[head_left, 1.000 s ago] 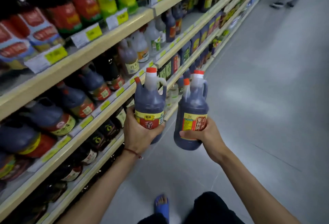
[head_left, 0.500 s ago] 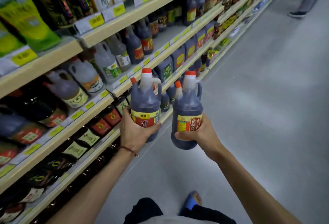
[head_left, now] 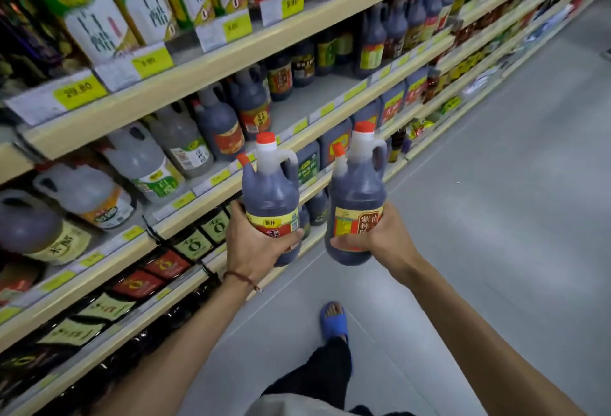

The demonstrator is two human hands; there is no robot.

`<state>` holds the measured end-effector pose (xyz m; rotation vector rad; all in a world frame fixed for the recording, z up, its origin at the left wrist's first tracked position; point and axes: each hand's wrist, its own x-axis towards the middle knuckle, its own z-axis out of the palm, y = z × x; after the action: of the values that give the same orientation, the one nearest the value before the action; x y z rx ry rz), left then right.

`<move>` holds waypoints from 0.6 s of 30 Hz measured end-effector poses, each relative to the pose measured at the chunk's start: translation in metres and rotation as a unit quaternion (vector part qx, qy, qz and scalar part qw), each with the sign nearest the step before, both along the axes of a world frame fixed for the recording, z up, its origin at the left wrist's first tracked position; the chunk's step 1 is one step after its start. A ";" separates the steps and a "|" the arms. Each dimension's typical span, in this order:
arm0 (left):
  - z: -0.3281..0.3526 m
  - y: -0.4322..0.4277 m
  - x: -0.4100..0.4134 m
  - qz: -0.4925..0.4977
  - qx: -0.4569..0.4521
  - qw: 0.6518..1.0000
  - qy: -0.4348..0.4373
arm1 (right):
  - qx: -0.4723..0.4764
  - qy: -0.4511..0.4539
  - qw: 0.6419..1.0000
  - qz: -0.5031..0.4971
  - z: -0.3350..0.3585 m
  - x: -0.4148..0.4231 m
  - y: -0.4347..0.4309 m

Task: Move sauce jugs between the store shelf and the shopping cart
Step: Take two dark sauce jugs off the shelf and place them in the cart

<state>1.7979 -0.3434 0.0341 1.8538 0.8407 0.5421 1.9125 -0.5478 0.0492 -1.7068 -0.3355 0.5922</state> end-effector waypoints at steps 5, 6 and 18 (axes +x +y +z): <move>0.000 0.014 0.096 0.004 -0.024 1.000 0.003 | -0.037 -0.021 0.998 0.050 -0.007 0.096 0.025; 0.000 0.016 0.111 0.006 -0.026 1.000 0.007 | -0.046 -0.022 0.997 0.057 -0.008 0.112 0.030; -0.003 0.010 0.217 0.133 -0.001 0.988 0.077 | -0.025 -0.016 0.991 0.131 -0.026 0.263 0.059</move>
<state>2.0150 -0.3330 0.0306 1.8092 1.2025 0.5666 2.1754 -0.4889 0.0230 -1.7348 -0.5779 0.7722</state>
